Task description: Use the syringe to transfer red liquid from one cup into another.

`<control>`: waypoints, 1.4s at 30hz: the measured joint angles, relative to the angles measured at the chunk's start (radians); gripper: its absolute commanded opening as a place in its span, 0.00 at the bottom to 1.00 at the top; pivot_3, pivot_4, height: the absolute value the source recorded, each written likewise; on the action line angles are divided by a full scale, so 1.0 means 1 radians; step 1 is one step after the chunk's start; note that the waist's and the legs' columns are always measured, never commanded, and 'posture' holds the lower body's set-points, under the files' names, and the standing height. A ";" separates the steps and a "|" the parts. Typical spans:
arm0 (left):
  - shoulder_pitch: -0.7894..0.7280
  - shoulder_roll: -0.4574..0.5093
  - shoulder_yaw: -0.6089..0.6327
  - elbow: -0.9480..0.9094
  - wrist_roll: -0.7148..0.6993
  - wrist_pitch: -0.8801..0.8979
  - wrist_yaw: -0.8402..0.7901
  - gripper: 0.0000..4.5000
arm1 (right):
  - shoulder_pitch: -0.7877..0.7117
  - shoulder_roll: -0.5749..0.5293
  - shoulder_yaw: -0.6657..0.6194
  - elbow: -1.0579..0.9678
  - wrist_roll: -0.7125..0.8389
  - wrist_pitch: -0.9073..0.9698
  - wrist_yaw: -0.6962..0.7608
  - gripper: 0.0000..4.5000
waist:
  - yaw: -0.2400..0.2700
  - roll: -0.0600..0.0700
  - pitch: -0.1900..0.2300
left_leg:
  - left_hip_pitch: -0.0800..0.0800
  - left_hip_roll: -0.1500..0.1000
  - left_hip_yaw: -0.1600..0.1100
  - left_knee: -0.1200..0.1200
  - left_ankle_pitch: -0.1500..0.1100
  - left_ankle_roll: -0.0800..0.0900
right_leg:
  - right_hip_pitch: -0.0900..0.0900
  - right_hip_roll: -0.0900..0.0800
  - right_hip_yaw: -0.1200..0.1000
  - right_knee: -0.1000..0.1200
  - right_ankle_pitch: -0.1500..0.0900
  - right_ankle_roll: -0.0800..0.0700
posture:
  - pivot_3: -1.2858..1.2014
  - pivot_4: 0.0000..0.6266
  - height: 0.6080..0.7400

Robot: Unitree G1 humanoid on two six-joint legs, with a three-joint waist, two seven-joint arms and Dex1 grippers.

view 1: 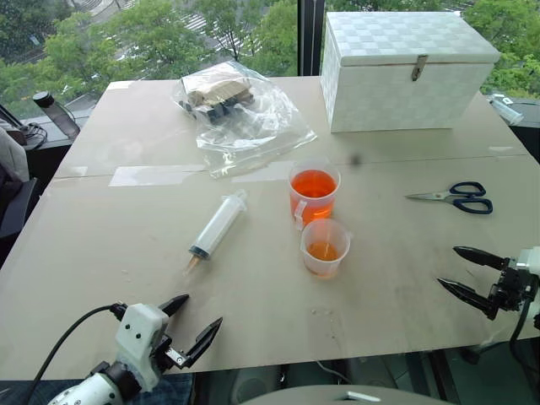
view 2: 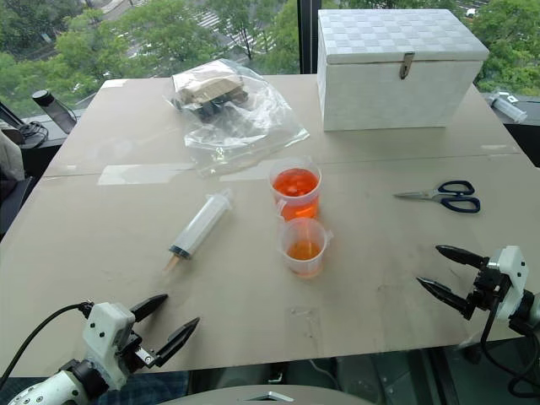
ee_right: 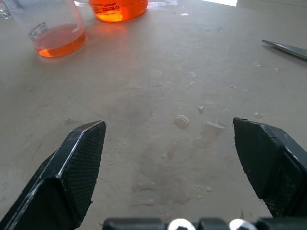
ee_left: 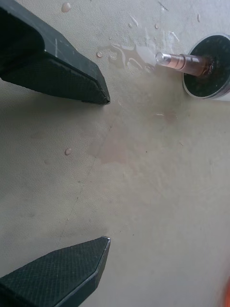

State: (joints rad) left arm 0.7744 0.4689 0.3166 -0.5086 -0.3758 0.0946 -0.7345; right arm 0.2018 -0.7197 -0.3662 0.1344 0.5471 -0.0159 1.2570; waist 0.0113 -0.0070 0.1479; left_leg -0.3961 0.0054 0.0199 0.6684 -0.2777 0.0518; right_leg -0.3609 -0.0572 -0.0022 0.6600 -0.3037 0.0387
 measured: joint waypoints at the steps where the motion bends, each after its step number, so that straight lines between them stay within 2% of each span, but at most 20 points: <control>1: 0.000 0.000 0.000 0.000 0.000 0.000 0.000 1.00 | 0.000 0.000 0.000 0.000 0.000 0.000 0.000 1.00 | 0.000 0.000 0.000 | 0.000 0.000 0.000 0.000 0.000 0.000 | 0.000 0.000 0.000 0.000 0.000 0.000 | 0.52 0.24 1.00; 9: -0.046 -0.015 -0.005 0.105 -0.013 -0.099 -0.066 1.00 | 0.032 -0.002 -0.002 -0.051 0.001 0.012 -0.009 1.00 | 0.001 0.004 -0.003 | 0.000 0.000 0.000 0.000 0.000 0.000 | 0.000 0.000 0.000 0.000 0.000 0.000 | 0.52 0.24 1.00; 20: -0.055 -0.016 -0.006 0.125 -0.030 -0.123 -0.084 1.00 | 0.047 0.004 -0.002 -0.057 0.000 0.009 -0.019 1.00 | 0.001 0.005 -0.003 | 0.000 0.000 0.000 0.000 0.000 0.000 | 0.000 0.000 0.000 0.000 0.000 0.000 | 0.52 0.24 1.00; 28: -0.052 0.019 -0.005 -0.053 -0.115 -0.019 -0.059 1.00 | 0.054 0.017 -0.002 -0.060 0.004 0.005 -0.018 1.00 | 0.002 0.005 -0.003 | 0.000 0.000 0.000 0.000 0.000 0.000 | 0.000 -0.001 0.000 0.000 0.000 0.000 | 0.52 0.24 1.00; 31: -0.128 0.098 0.010 -0.155 -0.216 0.116 -0.017 1.00 | 0.035 0.017 -0.003 -0.113 0.028 0.026 -0.024 1.00 | 0.001 0.005 -0.004 | 0.000 0.000 0.000 0.000 0.000 0.000 | 0.000 0.000 0.000 0.001 0.000 0.000 | 0.52 0.24 1.00; 35: -0.258 0.203 0.036 -0.215 -0.277 0.280 0.071 1.00 | 0.011 -0.001 -0.006 -0.231 0.086 0.107 -0.052 1.00 | 0.001 0.006 -0.004 | 0.000 0.000 0.000 0.000 0.000 0.000 | 0.000 0.000 -0.001 0.001 0.002 0.004 | 0.52 0.24 1.00; 38: -0.412 0.321 0.073 -0.228 -0.351 0.470 0.176 1.00 | -0.058 -0.050 -0.003 -0.377 0.172 0.209 -0.079 1.00 | 0.000 0.006 -0.003 | 0.000 0.000 -0.001 0.001 0.000 0.000 | 0.000 0.001 -0.001 0.002 0.002 0.004 | 0.52 0.24 1.00; 42: -0.616 0.442 0.110 -0.206 -0.534 0.707 0.273 1.00 | -0.149 -0.097 0.016 -0.496 0.253 0.329 -0.105 1.00 | 0.002 0.004 -0.002 | -0.001 0.000 -0.001 0.001 0.000 0.000 | 0.000 0.001 -0.002 0.001 0.002 0.004 | 0.52 0.24 1.00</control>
State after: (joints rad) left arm 0.1587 0.9107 0.4264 -0.7147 -0.9102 0.8017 -0.4615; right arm 0.0524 -0.8164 -0.3498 -0.3621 0.8006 0.3133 1.1517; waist 0.0129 -0.0029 0.1456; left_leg -0.3971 0.0054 0.0186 0.6691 -0.2775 0.0516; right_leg -0.3611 -0.0559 -0.0039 0.6607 -0.3015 0.0432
